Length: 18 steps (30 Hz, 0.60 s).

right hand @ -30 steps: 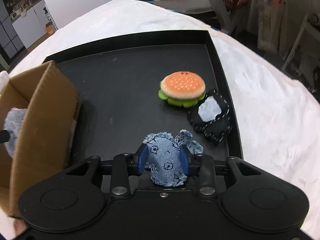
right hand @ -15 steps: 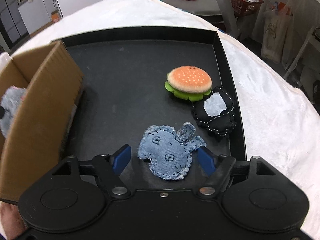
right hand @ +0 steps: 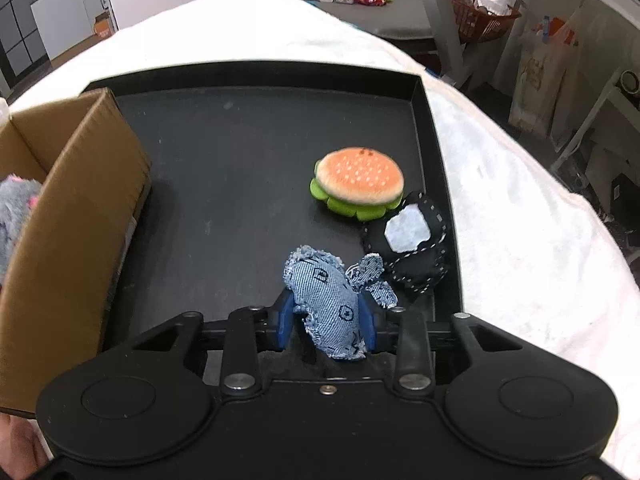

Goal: Organize soft objects
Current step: 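Lift the blue denim plush with the right tool and release it into the box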

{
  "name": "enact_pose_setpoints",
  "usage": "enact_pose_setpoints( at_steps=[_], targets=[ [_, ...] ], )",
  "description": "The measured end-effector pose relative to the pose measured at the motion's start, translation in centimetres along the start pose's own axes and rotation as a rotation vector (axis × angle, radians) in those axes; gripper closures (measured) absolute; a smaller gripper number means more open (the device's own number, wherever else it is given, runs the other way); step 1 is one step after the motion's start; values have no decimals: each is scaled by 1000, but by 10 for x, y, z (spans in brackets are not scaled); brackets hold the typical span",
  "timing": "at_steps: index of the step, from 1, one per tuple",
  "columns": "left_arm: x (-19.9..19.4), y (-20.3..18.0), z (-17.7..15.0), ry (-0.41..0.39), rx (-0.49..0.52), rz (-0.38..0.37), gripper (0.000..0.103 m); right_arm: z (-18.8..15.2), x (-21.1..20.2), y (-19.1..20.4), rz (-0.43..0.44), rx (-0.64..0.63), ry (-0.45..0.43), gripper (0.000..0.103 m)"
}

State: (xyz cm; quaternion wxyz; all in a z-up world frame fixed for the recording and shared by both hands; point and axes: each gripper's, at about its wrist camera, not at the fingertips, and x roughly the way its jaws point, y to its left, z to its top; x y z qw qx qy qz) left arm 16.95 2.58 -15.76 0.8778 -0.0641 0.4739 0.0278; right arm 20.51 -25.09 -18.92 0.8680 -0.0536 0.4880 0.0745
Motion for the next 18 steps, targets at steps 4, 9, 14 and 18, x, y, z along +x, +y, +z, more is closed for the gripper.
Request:
enact_pose_setpoints(
  at_steps=[4,9,14,18],
  targets=[
    [-3,0,0,-7,4,0,37,3,-8,-2,10,7,-24,71],
    [-10,-1,-1,-19,11,-1,37,11,-21,-3,25,8,-64,72],
    [-16,2,-1,-22,5,-16,37,21,-38,0,45,5,-109,72],
    [-19,6,-2,-22,2,-19,37,29,-50,6,63,-19,-151,72]
  ],
)
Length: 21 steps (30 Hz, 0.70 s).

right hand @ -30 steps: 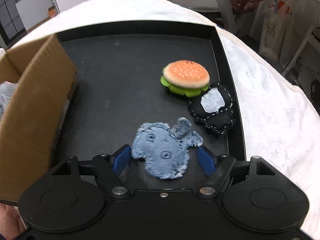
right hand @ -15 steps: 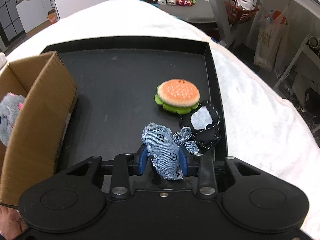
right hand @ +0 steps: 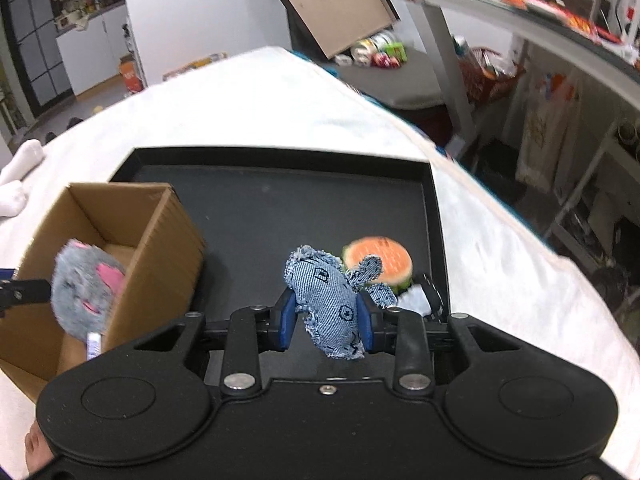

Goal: Organize soft objects
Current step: 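Lift the blue denim plush with the right tool and release it into the box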

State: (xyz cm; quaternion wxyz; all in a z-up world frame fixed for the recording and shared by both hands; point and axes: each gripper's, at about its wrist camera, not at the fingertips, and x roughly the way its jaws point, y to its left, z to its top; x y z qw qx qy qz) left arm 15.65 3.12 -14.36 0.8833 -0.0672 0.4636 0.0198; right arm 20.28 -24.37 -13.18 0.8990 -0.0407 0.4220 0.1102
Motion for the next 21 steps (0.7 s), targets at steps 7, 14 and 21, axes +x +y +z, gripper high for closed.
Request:
enact_pose_setpoints(
  at_steps=[7,14,21],
  targets=[
    [-4,11,1,-5,-35,-25,37,12,-13,15,34,-13,-52,72],
    [-5,19,-5,3,-57,-32,37,26,-25,37,100,-45,-116,72],
    [-5,28,-9,-10,-93,-86,37,42,-26,62,158,-92,-147,72]
  ],
)
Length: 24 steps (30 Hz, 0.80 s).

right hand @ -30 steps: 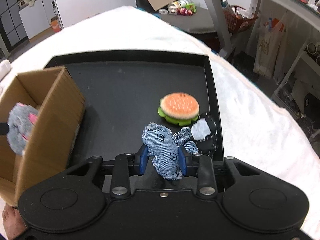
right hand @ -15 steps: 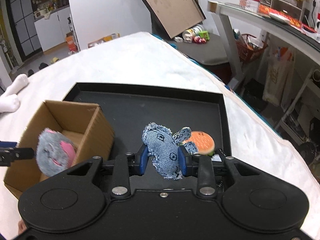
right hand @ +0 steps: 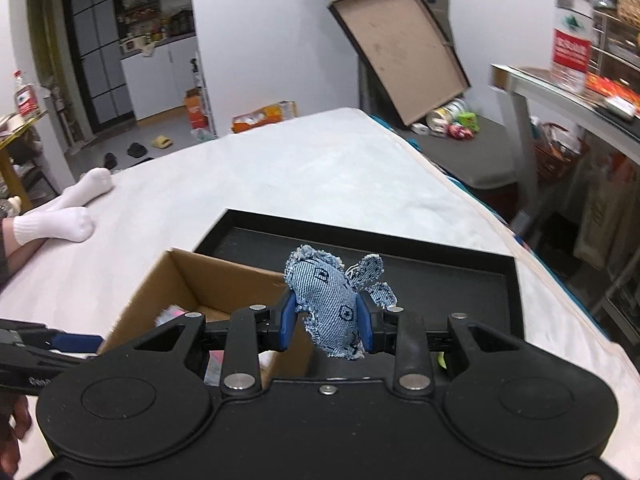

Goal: Organize soft objects
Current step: 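Lift the blue denim plush with the right tool and release it into the box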

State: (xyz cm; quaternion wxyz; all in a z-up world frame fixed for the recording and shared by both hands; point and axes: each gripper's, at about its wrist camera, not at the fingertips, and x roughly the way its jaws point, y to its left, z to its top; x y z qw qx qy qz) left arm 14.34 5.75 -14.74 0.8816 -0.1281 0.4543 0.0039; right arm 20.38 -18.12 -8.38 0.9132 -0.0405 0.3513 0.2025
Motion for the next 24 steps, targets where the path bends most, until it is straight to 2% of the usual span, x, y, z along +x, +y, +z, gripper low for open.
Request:
enact_pose_setpoints(
  at_steps=[2,4,9,12,13,14,16,18,20,24],
  targets=[
    [2,5,-1,14,-29,-25,37,4,2,7,17,-14,-7,72],
    [3,6,-1,26,-26,-15,38,7,6,15,34,-30,-9,72],
    [4,-2,-3,17,81,95,39,10,16,34,75,-65,1,72],
    [5,4,-3,23,40,45,41,10,22,45,101,-89,10,72],
    [6,5,-3,18,44,48,47,10,24,48,110,-94,14,72],
    [6,4,-3,15,56,53,59,10,26,51,120,-97,20,72],
    [8,4,-3,27,56,33,71,10,29,56,132,-103,29,71],
    [12,5,-3,53,31,7,76,11,33,60,147,-107,41,71],
    [14,4,-3,46,42,29,80,12,37,64,164,-109,52,71],
    [13,10,-3,43,11,20,89,13,46,71,189,-116,80,70]
  ],
)
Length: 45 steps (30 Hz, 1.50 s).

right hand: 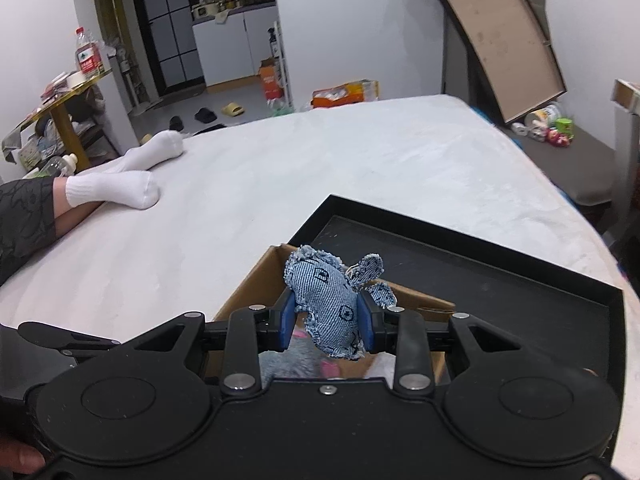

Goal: Organize soft objects
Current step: 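Lift the blue denim plush with the right tool and release it into the box, then grasp the black-and-white plush with the right tool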

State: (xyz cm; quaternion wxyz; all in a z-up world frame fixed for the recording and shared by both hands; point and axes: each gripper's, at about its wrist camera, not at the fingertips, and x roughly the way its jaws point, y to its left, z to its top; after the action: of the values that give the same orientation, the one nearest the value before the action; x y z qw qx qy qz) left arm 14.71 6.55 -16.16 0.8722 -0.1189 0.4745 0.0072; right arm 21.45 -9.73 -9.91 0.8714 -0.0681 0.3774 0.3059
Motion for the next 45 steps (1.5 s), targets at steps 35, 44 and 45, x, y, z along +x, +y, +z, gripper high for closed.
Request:
enact_pose_setpoints(
  at_steps=[35,44,45],
  targets=[
    [-3,-29,7,-30,48,53,47,-82,-36,-94,-298,116,31,24],
    [3,-42,13,-37,78,80,34,-105,-31,-128,-404,154,78,20],
    [5,-43,14,-36,80,82,33,-107,-30,-131,-415,157,82,20]
  ],
)
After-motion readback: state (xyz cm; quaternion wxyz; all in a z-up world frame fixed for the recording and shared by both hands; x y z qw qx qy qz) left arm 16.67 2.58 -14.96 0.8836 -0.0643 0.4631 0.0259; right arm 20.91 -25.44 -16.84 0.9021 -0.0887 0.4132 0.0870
